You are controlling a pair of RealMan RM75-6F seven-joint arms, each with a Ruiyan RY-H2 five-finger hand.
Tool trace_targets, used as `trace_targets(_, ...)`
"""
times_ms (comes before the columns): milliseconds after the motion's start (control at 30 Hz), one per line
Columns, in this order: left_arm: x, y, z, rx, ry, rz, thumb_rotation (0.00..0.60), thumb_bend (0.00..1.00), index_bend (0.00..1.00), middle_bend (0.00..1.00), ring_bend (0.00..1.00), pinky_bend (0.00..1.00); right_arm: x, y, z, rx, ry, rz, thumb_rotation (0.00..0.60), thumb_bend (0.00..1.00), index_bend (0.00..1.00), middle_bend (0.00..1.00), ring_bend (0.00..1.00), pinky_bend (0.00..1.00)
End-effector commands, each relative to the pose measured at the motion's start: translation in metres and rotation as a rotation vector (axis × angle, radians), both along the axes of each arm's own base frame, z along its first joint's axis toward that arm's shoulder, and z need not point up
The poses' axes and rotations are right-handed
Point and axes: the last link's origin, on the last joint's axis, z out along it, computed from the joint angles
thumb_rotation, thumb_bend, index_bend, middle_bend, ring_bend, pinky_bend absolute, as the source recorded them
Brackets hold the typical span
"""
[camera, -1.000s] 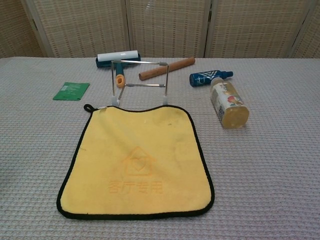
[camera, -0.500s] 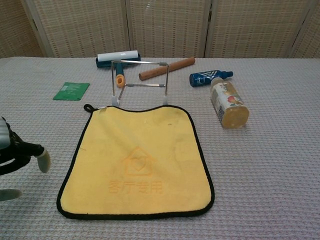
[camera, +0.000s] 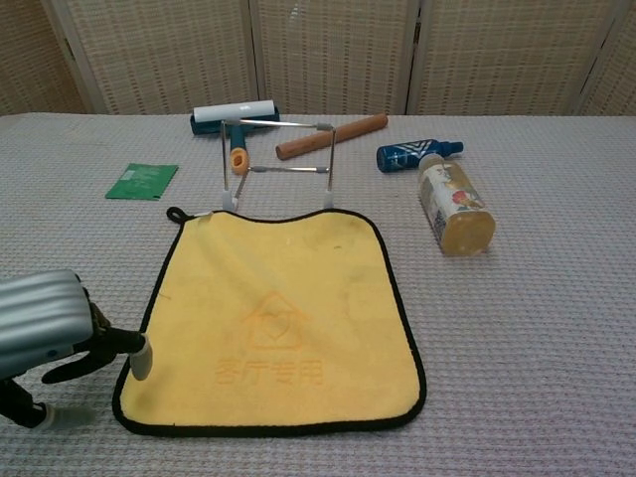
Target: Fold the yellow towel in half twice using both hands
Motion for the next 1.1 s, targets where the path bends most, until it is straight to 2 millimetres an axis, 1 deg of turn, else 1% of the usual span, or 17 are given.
trace_targets(33, 0.001, 0.000, -0.005, -0.003, -0.004, 0.003, 0.600, 0.26, 0.43, 0.86, 0.81, 0.91, -0.001, 0.001, 0.001, -0.002, 0.000, -0.002, 0.600, 0.34, 0.26, 0.38, 0.32, 0.34)
trace_targets(433, 0.009, 0.004, -0.022, -0.017, -0.044, 0.025, 0.600, 0.26, 0.44, 0.87, 0.82, 0.91, -0.006, 0.003, 0.004, -0.010, -0.007, -0.019, 0.600, 0.34, 0.26, 0.38, 0.32, 0.34)
trace_targets(767, 0.010, 0.008, -0.022, -0.023, -0.082, 0.052, 0.600, 0.27, 0.47, 0.88, 0.82, 0.91, -0.008, 0.002, 0.004, -0.012, -0.008, -0.022, 0.600, 0.35, 0.26, 0.38, 0.32, 0.34)
trace_targets(933, 0.011, 0.007, -0.021, -0.037, -0.104, 0.072, 0.600, 0.34, 0.49, 0.88, 0.82, 0.91, -0.008, 0.002, 0.003, -0.007, -0.009, -0.022, 0.600, 0.35, 0.26, 0.38, 0.32, 0.34)
trace_targets(1100, 0.012, 0.007, -0.021, -0.044, -0.112, 0.075, 0.600, 0.45, 0.51, 0.89, 0.83, 0.91, -0.007, 0.001, 0.001, 0.002, -0.010, -0.015, 0.600, 0.35, 0.26, 0.38, 0.32, 0.34)
